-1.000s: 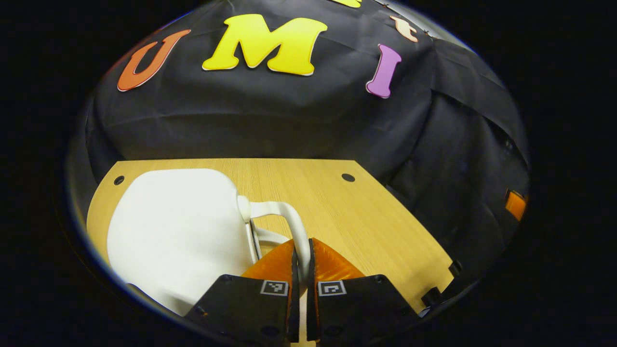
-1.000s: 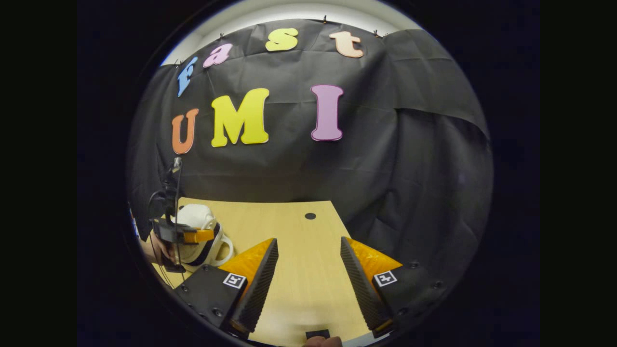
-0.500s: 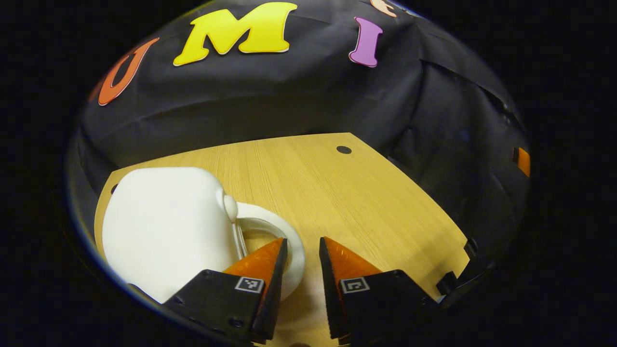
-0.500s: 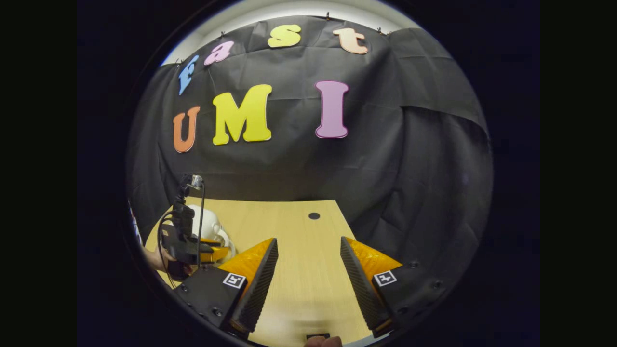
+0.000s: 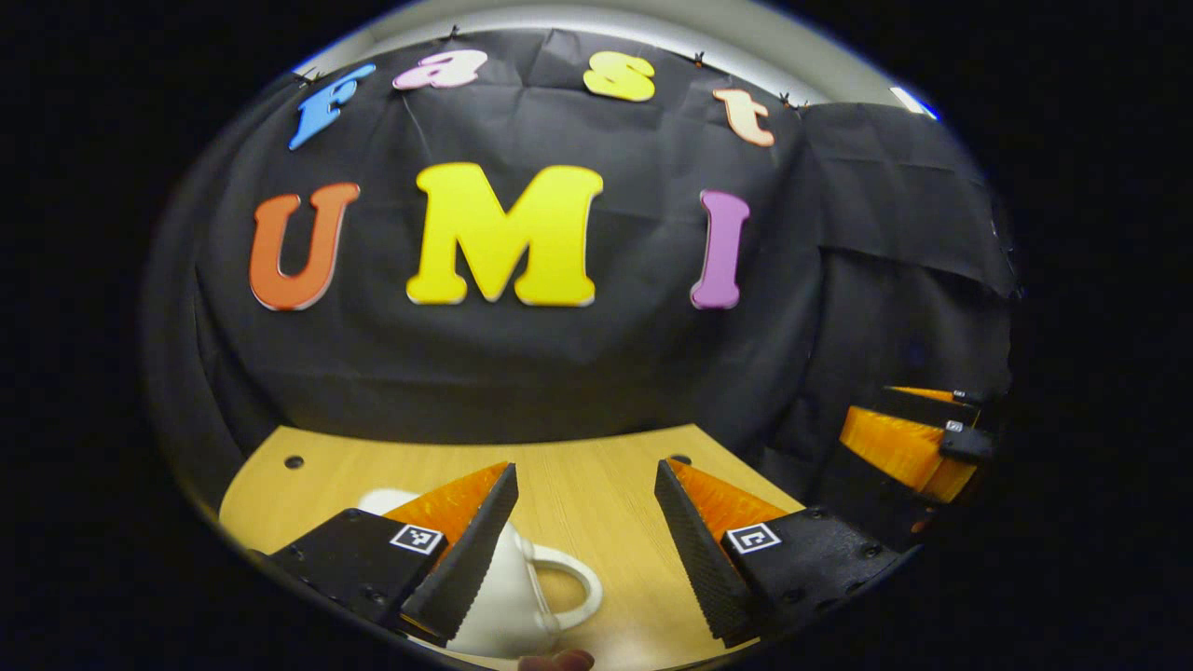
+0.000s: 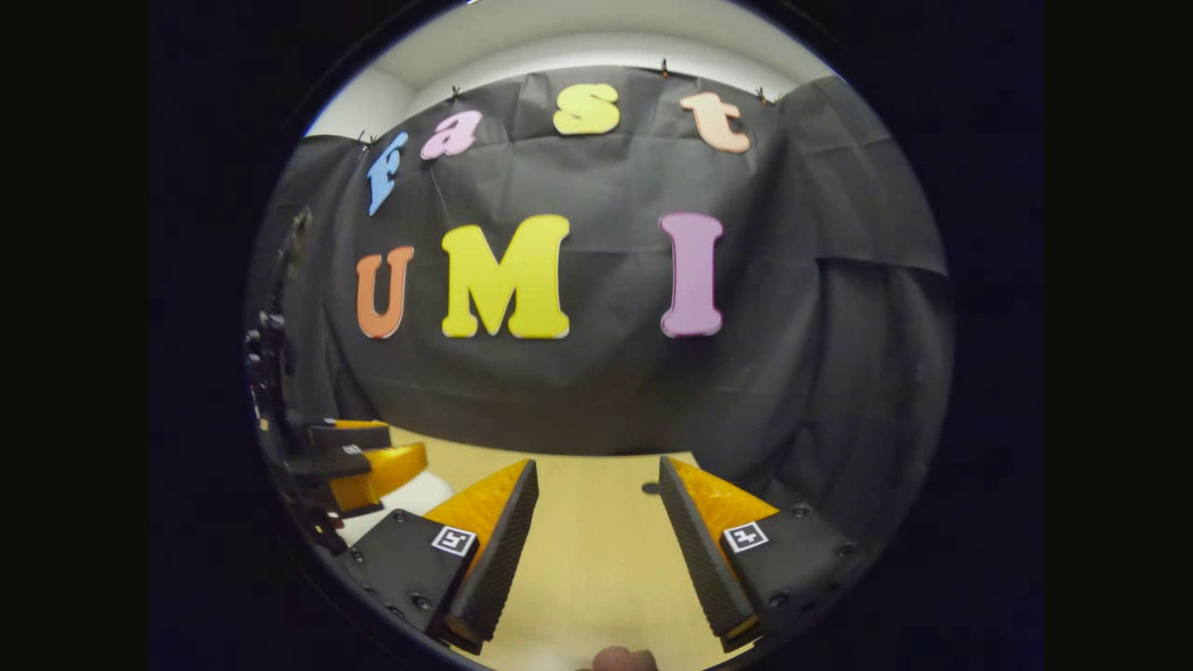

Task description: First open the suitcase, pack the skin care products into it, and then close the suitcase.

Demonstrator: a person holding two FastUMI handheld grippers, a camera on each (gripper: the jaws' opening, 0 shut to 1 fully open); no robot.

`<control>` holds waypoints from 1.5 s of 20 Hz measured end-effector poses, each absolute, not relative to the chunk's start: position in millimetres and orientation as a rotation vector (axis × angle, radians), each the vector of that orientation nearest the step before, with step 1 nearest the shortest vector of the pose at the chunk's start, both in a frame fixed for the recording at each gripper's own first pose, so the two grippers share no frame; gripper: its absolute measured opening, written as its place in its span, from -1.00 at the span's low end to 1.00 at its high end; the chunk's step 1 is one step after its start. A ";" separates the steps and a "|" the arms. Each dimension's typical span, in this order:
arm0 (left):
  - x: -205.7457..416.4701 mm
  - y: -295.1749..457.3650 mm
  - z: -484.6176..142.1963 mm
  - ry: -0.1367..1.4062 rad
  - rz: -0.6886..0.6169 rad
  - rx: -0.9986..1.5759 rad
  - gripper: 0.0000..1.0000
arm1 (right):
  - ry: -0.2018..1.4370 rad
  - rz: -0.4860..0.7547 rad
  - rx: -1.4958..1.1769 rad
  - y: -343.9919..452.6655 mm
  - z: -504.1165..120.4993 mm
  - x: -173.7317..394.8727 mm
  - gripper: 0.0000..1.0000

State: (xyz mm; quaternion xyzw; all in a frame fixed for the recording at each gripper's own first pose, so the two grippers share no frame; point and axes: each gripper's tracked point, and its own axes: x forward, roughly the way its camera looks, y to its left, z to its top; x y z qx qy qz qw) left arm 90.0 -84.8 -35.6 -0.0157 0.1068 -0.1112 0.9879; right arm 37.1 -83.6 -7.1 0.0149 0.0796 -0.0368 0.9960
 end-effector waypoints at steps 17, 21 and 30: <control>34.5 -6.2 69.2 0.002 -0.038 -0.091 0.93 | -0.041 -0.029 0.032 28.4 71.7 55.3 0.55; 32.8 -4.1 70.5 -0.010 -0.014 -0.083 0.94 | -0.052 0.000 0.012 43.2 77.7 54.3 0.58; 24.8 2.1 73.2 -0.029 0.023 -0.066 0.93 | -0.049 0.062 -0.011 65.5 78.8 42.8 0.58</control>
